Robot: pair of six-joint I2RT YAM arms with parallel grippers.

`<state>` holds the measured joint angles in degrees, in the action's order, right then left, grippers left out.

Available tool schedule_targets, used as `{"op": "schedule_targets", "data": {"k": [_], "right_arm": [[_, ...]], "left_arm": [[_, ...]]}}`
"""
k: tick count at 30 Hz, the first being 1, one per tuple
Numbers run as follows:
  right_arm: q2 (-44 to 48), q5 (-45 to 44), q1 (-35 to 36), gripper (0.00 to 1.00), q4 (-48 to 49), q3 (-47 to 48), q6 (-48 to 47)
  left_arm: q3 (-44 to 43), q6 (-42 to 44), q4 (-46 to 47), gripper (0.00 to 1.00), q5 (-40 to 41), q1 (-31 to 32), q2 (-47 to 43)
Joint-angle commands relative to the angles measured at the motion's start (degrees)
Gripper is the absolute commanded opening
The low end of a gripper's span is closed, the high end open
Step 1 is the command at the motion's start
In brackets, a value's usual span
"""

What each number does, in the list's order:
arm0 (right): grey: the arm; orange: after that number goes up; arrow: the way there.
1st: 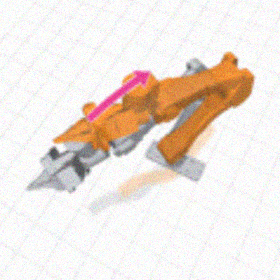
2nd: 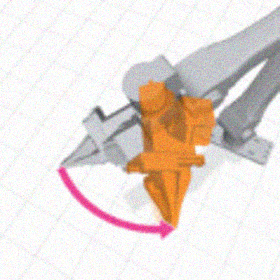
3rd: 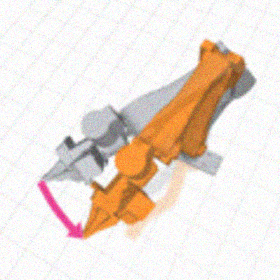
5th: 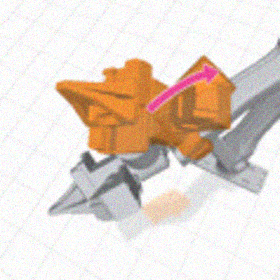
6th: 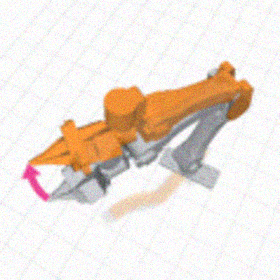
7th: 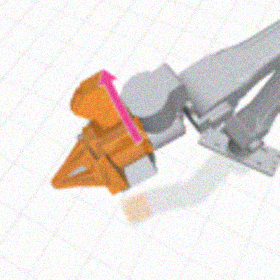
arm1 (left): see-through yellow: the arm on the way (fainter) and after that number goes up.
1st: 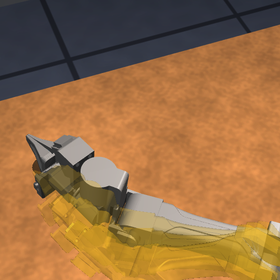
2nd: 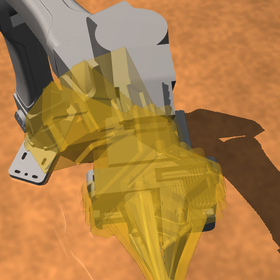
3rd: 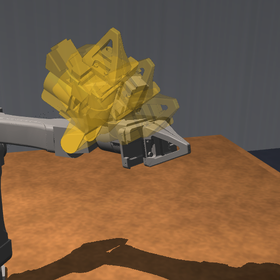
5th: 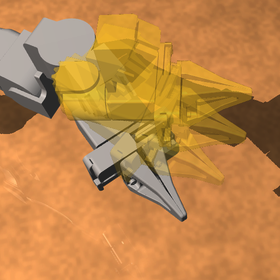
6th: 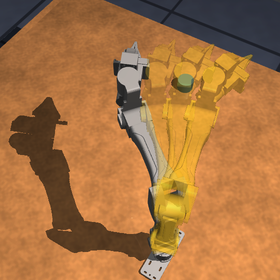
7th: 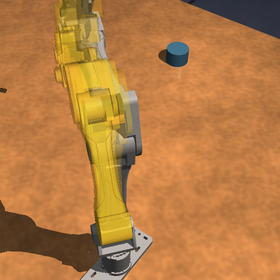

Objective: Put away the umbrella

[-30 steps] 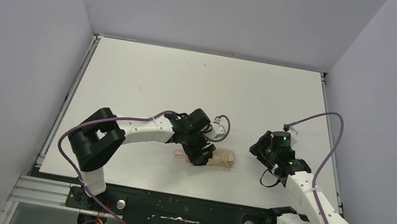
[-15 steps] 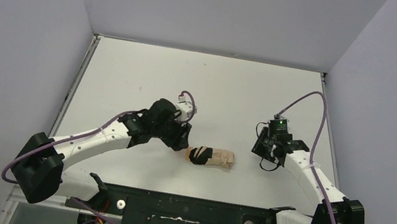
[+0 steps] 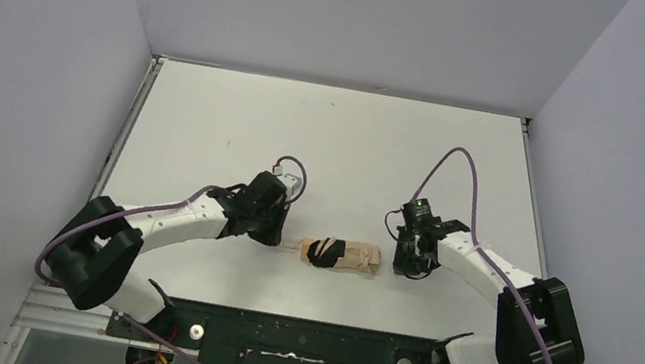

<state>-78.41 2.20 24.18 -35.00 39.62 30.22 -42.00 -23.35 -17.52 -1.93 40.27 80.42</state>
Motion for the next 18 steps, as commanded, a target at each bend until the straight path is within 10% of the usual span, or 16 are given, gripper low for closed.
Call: {"op": "schedule_targets", "data": {"k": [1,18], "right_arm": [[-1.3,-0.3,0.6,0.0,1.2,2.5,-1.9],[-9.4,11.4,8.9,0.0,9.3,5.9,2.1]], "left_arm": [[-3.5,-0.1,4.1,0.0,-0.5,-0.2,5.0],[-9.6,-3.5,11.6,0.0,-6.0,11.6,19.3]]}}
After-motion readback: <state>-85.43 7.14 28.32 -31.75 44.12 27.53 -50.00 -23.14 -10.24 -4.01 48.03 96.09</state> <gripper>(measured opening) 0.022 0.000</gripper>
